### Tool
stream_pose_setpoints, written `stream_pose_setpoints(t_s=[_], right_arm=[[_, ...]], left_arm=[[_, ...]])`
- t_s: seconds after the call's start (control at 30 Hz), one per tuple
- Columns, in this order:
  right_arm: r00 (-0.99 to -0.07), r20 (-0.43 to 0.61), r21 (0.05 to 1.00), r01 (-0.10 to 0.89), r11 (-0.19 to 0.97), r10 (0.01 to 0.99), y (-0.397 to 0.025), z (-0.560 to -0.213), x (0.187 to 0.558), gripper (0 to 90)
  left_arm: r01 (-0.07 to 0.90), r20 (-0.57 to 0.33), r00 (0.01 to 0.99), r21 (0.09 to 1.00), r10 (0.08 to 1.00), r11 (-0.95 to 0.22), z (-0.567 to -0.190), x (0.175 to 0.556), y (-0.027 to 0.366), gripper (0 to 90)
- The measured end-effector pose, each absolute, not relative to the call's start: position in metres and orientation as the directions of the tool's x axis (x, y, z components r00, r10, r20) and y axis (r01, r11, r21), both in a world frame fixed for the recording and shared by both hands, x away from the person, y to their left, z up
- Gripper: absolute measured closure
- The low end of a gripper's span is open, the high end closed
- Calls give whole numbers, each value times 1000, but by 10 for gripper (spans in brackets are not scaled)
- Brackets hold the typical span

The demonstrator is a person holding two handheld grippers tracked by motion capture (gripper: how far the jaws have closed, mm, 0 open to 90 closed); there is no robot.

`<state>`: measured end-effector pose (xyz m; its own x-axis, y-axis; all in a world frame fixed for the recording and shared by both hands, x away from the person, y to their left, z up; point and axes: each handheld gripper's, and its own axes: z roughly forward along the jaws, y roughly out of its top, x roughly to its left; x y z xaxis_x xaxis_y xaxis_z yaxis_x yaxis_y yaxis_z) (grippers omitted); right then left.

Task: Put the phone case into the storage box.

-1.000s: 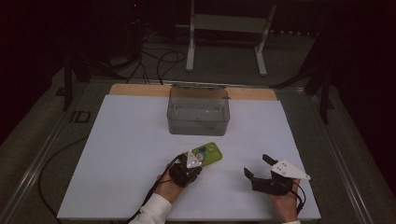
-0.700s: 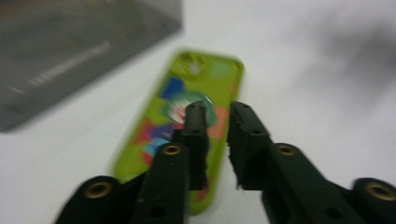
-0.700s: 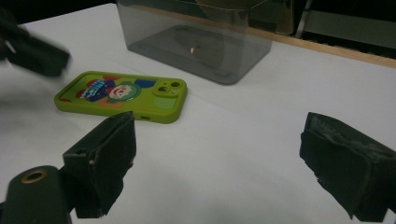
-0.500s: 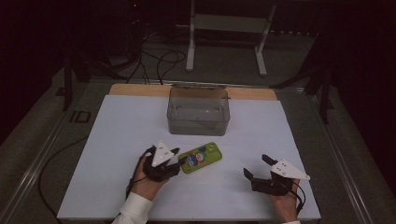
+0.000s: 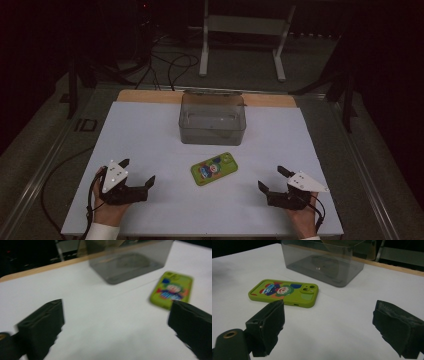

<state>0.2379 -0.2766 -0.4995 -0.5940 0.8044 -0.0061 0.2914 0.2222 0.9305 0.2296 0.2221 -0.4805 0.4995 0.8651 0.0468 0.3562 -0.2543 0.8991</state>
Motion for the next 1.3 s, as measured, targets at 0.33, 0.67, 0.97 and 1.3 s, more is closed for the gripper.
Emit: stream_pose_setpoints(t_s=[0.33, 0.67, 0.97, 1.3], right_arm=[[-616, -11, 937, 268, 223, 787, -273, -498, 236, 106], [-615, -16, 938, 263, 225, 788, -273, -498, 237, 106], [-602, -11, 939, 269, 216, 799, -274, -499, 238, 106], [-595, -8, 939, 271, 210, 803, -275, -499, 238, 106]], left_arm=[[314, 62, 523, 913, 850, -260, -489, 215, 242, 0], [303, 36, 508, 928, 860, -218, -492, 217, 246, 0], [305, 23, 517, 929, 856, -209, -484, 221, 243, 0], [367, 21, 536, 895, 844, -255, -470, 234, 231, 0]])
